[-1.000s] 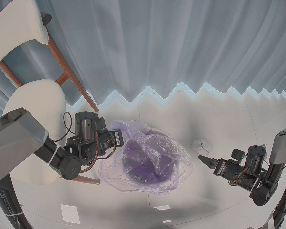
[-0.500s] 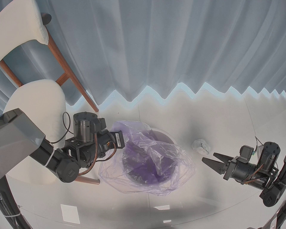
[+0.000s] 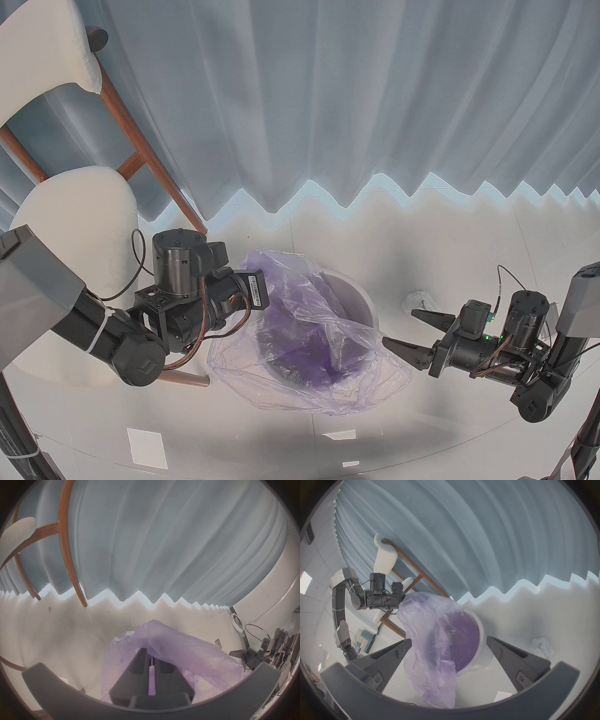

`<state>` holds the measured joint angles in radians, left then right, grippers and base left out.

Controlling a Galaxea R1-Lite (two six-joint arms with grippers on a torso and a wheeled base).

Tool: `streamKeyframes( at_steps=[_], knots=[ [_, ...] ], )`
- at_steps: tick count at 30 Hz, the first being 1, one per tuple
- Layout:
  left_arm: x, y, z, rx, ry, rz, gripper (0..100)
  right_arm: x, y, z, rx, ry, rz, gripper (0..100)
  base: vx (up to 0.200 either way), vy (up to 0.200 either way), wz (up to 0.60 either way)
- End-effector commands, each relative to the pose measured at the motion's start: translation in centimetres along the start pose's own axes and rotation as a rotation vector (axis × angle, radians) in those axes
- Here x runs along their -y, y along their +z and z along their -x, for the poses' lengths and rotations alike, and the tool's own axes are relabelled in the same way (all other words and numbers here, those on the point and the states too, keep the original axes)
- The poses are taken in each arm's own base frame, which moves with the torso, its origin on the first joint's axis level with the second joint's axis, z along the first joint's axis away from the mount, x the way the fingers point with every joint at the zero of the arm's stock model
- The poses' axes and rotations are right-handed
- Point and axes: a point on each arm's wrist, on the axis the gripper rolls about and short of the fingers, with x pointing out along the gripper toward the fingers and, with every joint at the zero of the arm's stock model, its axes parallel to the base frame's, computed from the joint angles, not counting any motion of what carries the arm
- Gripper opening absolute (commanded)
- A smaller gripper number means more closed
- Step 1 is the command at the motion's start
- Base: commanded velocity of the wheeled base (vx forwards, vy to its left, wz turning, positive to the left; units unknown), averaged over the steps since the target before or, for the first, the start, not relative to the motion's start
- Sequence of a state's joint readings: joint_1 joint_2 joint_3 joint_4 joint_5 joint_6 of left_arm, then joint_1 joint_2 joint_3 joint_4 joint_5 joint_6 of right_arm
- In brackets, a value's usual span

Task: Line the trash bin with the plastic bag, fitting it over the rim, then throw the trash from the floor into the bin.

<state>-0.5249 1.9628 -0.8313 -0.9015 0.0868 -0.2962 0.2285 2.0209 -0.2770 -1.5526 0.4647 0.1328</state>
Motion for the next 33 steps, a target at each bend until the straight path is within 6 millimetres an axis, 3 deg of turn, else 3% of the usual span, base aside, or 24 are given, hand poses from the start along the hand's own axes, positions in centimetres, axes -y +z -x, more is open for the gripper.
streamKeyframes(
  at_steps=[1,5,6,11,16,21,25,29,33],
  knots=[
    [0.1,0.0,0.0,0.002,-0.003,0.000,0,-0.5,-0.9,-1.6,-0.021,0.040,0.004,100,0.000,0.000,0.00],
    [0.0,0.1,0.0,0.003,0.000,0.000,0,-0.7,-1.1,-2.0,-0.025,0.048,0.007,100,0.000,0.000,0.00],
    [0.0,0.1,0.0,0.003,0.001,0.001,0,-0.7,-1.1,-2.0,-0.025,0.048,0.007,0,0.000,0.000,0.00],
    [-0.1,0.1,-0.1,0.003,0.000,0.001,0,-0.7,-0.5,-1.4,-0.007,0.039,0.002,0,0.000,0.000,0.00],
    [-0.3,1.0,-0.5,0.030,-0.010,0.006,0,0.3,-0.8,-1.9,-0.008,0.017,-0.006,0,0.000,0.000,0.00],
    [0.0,2.0,-0.9,0.033,-0.016,0.007,0,1.2,0.4,-2.8,0.050,0.005,-0.024,0,0.000,0.000,0.00],
    [0.0,2.2,-1.3,-0.054,-0.057,0.017,0,2.5,2.1,-3.5,0.123,-0.016,-0.094,0,0.000,0.000,0.00],
    [-0.3,2.7,-1.7,-0.075,-0.051,0.035,0,4.0,2.4,-3.4,0.128,-0.064,-0.122,0,0.000,0.000,0.00],
    [-0.3,2.9,-3.0,-0.134,-0.064,0.160,0,6.2,3.4,-3.3,0.165,-0.120,-0.168,0,0.000,0.000,0.00]
  ],
)
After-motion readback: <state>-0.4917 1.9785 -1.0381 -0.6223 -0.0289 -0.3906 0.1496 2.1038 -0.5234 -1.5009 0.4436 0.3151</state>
